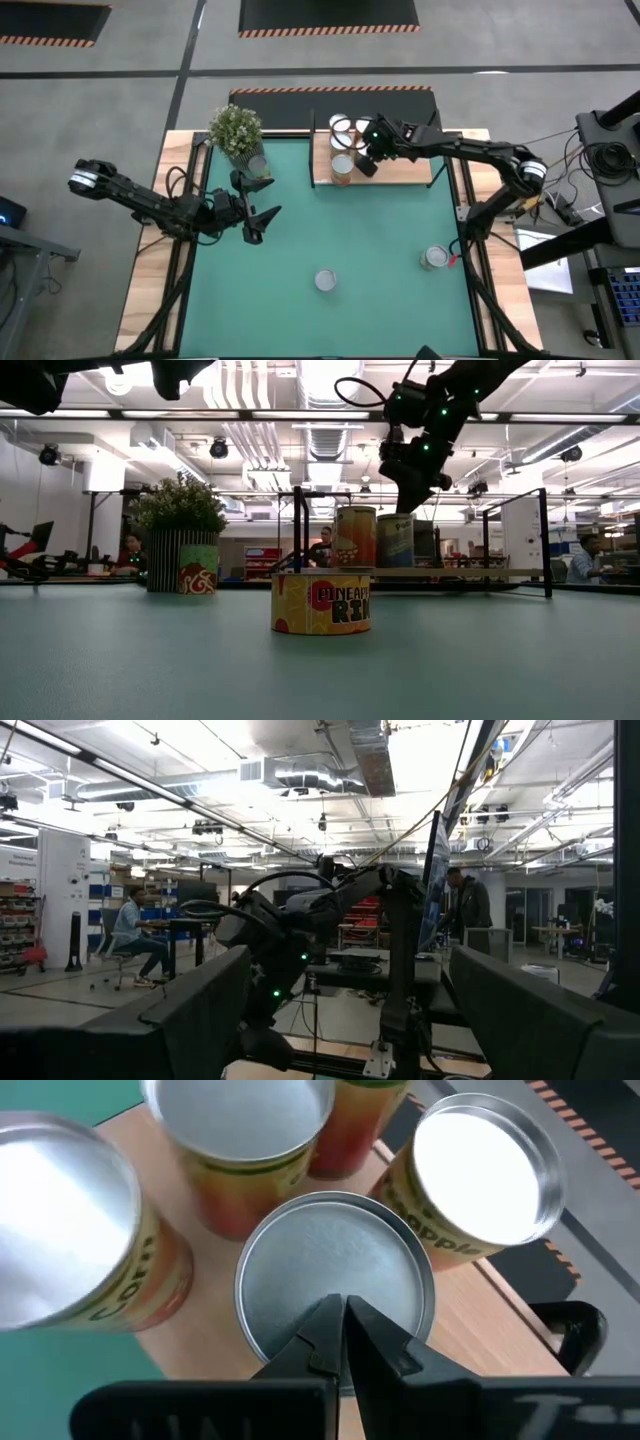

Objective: Pick and place cans onto a shelf
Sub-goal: Put the purple can on the shelf

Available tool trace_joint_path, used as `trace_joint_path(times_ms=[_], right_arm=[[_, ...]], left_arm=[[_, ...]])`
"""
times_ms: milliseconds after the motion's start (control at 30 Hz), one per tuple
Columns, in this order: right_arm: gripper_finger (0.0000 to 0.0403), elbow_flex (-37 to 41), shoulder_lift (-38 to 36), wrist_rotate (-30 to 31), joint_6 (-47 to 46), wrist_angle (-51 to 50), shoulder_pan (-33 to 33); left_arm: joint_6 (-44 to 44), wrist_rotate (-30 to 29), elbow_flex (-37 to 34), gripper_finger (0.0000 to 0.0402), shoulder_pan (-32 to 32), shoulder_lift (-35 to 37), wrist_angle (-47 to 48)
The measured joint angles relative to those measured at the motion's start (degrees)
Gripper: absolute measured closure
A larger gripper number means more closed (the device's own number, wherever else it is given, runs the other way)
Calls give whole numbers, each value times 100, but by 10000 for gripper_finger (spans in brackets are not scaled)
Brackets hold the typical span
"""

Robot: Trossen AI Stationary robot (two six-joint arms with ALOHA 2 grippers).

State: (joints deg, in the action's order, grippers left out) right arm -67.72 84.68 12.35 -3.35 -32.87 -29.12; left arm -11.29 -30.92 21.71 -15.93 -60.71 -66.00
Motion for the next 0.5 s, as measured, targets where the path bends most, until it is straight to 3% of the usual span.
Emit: trace_joint_path(times_ms=[500], right_arm=[[394, -37, 78, 160, 4, 300, -68]], left_arm=[[0, 0, 0, 77, -1, 0, -1]])
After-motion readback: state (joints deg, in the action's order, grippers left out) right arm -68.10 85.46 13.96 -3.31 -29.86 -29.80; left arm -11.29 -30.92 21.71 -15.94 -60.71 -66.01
